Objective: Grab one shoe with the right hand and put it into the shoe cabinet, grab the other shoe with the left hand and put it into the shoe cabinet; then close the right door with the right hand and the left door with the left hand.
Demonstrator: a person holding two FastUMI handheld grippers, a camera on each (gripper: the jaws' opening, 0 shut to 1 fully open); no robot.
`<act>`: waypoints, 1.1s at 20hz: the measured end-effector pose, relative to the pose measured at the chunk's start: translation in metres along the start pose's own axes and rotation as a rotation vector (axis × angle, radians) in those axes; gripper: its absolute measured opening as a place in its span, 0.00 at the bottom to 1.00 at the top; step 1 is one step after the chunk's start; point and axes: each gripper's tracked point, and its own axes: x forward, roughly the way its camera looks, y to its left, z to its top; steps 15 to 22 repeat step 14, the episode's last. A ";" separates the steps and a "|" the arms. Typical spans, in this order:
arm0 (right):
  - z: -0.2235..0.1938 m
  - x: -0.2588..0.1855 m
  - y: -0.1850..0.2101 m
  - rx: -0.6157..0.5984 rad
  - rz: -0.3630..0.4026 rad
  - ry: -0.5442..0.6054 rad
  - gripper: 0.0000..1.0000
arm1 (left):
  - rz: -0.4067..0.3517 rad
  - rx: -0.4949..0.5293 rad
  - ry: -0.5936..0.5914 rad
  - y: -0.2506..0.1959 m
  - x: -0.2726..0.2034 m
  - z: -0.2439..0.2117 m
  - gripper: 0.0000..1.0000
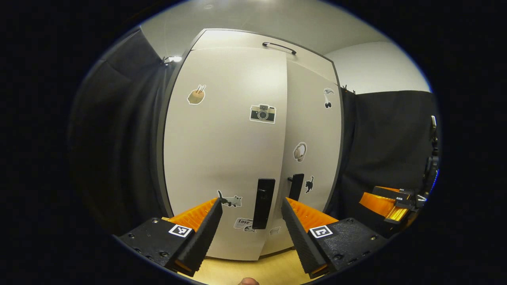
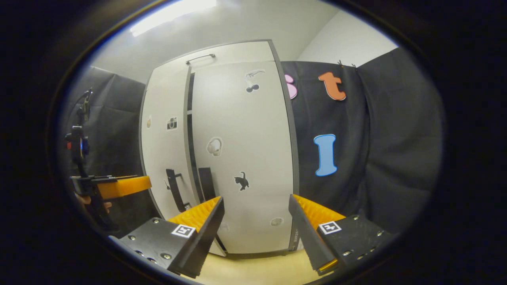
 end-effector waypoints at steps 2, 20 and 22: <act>0.001 0.003 0.002 0.002 0.005 -0.004 0.98 | 0.006 0.003 -0.003 0.001 0.000 0.001 0.92; 0.011 0.004 0.017 0.008 0.007 -0.034 0.97 | -0.002 0.008 -0.005 -0.002 0.004 -0.001 0.92; 0.011 0.004 0.017 0.008 0.007 -0.034 0.97 | -0.002 0.008 -0.005 -0.002 0.004 -0.001 0.92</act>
